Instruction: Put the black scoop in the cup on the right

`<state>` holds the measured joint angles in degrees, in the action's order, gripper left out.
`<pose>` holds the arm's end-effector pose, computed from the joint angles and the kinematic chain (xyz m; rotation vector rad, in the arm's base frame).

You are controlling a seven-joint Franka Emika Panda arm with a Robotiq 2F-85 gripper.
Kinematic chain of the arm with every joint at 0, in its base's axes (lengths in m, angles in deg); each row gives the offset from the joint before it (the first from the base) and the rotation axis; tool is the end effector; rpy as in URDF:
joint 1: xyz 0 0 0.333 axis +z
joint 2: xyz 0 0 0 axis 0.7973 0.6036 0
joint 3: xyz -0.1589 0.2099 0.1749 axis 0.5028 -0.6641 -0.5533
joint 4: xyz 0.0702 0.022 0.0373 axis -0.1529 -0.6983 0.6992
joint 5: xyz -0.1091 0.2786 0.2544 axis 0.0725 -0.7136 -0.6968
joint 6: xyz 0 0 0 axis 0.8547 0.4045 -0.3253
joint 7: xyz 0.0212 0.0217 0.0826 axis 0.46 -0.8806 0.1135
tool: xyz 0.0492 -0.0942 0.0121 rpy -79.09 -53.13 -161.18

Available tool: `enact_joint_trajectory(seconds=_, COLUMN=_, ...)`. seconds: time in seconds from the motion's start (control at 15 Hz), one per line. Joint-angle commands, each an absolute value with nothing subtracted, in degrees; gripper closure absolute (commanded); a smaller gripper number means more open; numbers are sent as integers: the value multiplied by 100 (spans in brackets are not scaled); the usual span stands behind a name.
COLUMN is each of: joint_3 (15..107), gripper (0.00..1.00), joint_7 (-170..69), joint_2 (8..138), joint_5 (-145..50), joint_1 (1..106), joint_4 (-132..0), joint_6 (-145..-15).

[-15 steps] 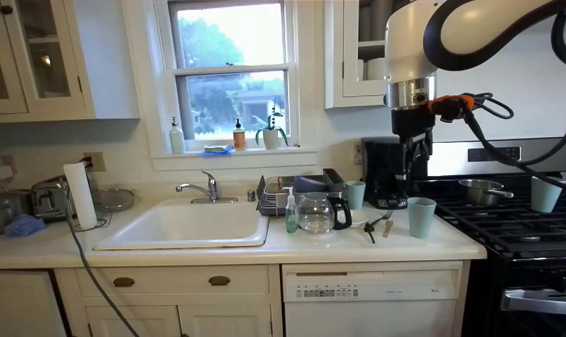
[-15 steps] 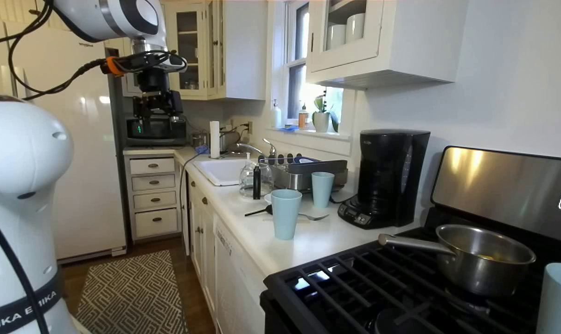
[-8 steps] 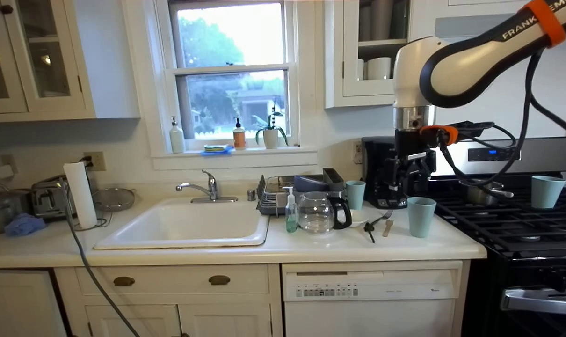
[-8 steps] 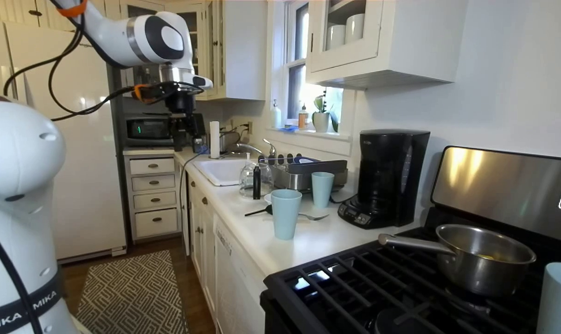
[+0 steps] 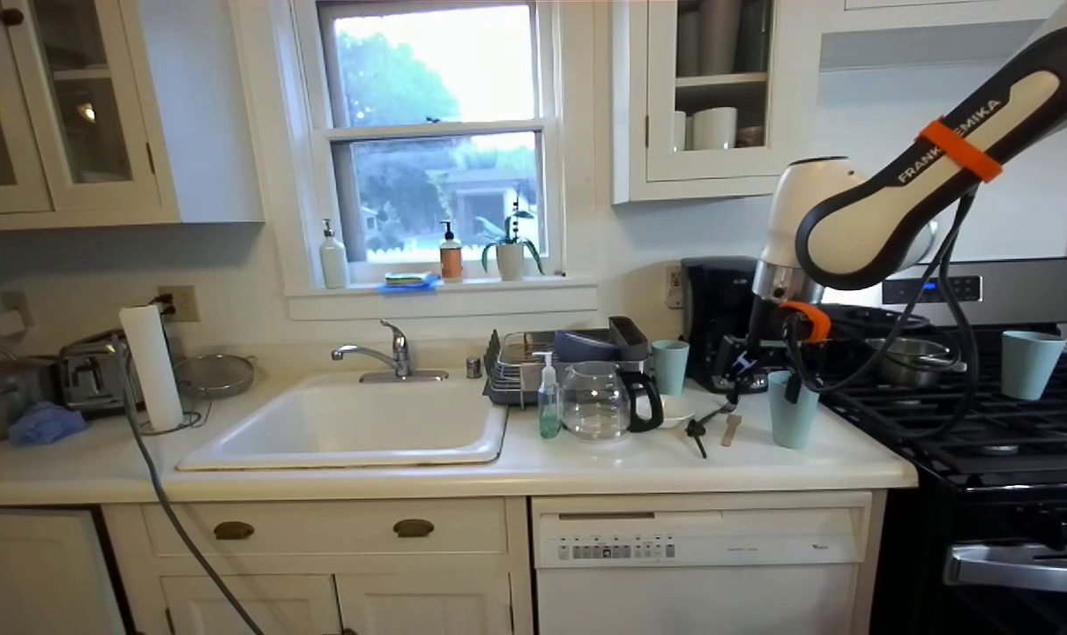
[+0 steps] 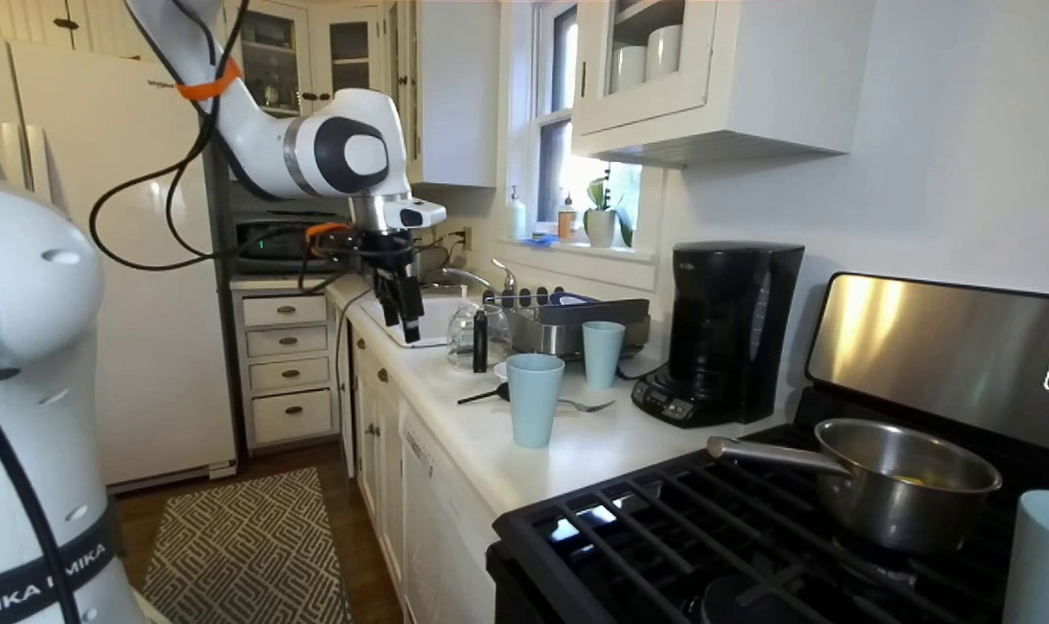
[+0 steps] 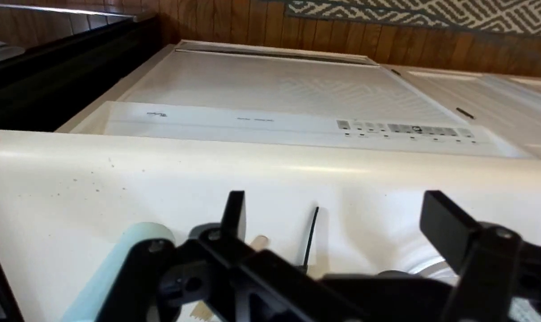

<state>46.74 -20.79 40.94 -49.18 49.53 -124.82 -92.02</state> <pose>0.4256 0.0507 0.3515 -3.0316 0.7290 -0.2976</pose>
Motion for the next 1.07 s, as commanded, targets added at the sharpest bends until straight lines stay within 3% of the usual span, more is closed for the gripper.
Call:
enact_joint_trajectory(seconds=0.0, joint_3=4666, gripper=0, joint_7=-1629, joint_2=4763, joint_5=-4628, joint_1=4827, joint_4=-12346, joint_6=-9890)
enact_joint_trajectory(seconds=0.6, joint_3=4848, gripper=0, joint_7=-1783, joint_2=4901, joint_5=-4673, joint_1=4981, joint_4=-12327, joint_6=-9932)
enact_joint_trajectory(seconds=1.0, joint_3=5131, gripper=0, joint_7=-1271, joint_2=5933, joint_5=-4272, joint_1=4924, joint_4=-11757, joint_6=-10326)
